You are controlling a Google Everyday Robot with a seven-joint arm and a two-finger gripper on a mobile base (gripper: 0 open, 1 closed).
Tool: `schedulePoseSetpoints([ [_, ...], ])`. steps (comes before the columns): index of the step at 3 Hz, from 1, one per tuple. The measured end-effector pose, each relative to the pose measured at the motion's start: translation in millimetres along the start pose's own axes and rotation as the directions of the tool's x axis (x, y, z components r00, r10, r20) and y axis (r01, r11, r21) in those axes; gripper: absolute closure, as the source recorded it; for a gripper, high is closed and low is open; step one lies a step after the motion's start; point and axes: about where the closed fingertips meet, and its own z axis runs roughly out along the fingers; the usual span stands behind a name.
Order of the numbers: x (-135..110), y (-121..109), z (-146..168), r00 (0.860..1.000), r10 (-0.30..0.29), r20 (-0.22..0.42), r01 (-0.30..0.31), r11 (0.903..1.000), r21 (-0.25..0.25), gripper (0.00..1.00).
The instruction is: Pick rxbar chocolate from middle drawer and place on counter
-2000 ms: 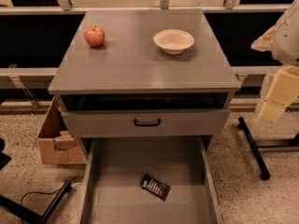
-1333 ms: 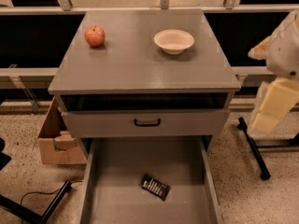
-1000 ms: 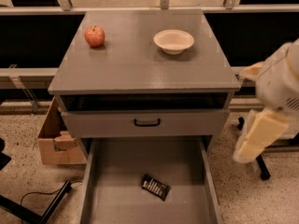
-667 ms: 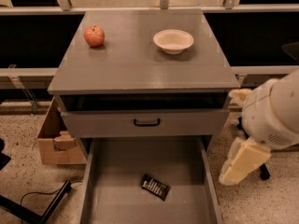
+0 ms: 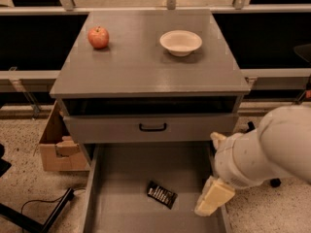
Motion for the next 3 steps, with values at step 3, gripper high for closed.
schedulePoseSetpoints([
  [3, 15, 12, 72, 0.971, 0.196, 0.135, -0.185, 0.9786, -0.09, 0.0],
])
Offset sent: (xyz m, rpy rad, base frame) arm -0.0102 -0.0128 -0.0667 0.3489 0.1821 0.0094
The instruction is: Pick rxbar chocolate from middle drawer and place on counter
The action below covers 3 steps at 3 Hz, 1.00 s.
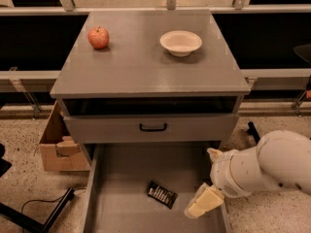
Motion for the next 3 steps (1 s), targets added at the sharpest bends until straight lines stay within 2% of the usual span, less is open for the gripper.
schedulePoseSetpoints([
  [1, 9, 16, 56, 0.999, -0.003, -0.041, 0.001, 0.9985, -0.055, 0.0],
  [2, 15, 19, 117, 0.997, -0.013, -0.078, 0.006, 0.9965, -0.083, 0.0],
  [3, 34, -2, 190, 0.993, -0.002, -0.116, -0.008, 0.9964, -0.084, 0.0],
])
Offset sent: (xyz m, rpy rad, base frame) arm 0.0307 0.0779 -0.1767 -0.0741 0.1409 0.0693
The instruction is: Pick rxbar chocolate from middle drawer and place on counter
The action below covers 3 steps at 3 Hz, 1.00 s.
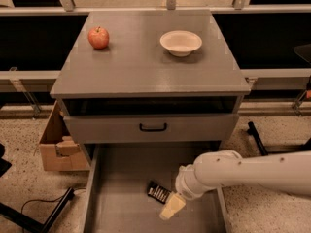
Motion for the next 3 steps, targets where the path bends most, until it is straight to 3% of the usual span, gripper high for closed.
schedulePoseSetpoints([
  [2, 22, -46, 65, 0.999, 0.038, -0.013, -0.038, 0.9992, 0.008, 0.0],
  [3, 36, -57, 91, 0.998, 0.045, -0.035, -0.045, 0.999, -0.001, 0.0],
])
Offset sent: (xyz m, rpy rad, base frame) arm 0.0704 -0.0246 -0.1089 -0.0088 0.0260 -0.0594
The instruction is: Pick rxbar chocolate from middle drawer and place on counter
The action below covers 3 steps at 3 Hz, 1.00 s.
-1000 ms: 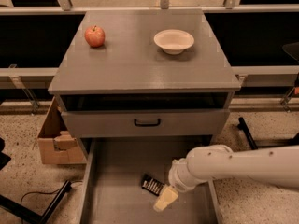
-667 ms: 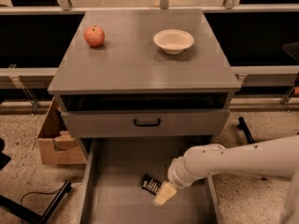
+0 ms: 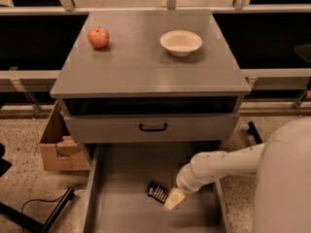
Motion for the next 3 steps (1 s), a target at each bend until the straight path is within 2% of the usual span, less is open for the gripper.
schedulePoseSetpoints([
  [1, 5, 2, 35, 1.0, -0.012, -0.01, 0.012, 0.9996, -0.027, 0.0],
  [3, -1, 20, 78, 1.0, -0.027, -0.002, 0.027, 0.9967, -0.076, 0.0],
])
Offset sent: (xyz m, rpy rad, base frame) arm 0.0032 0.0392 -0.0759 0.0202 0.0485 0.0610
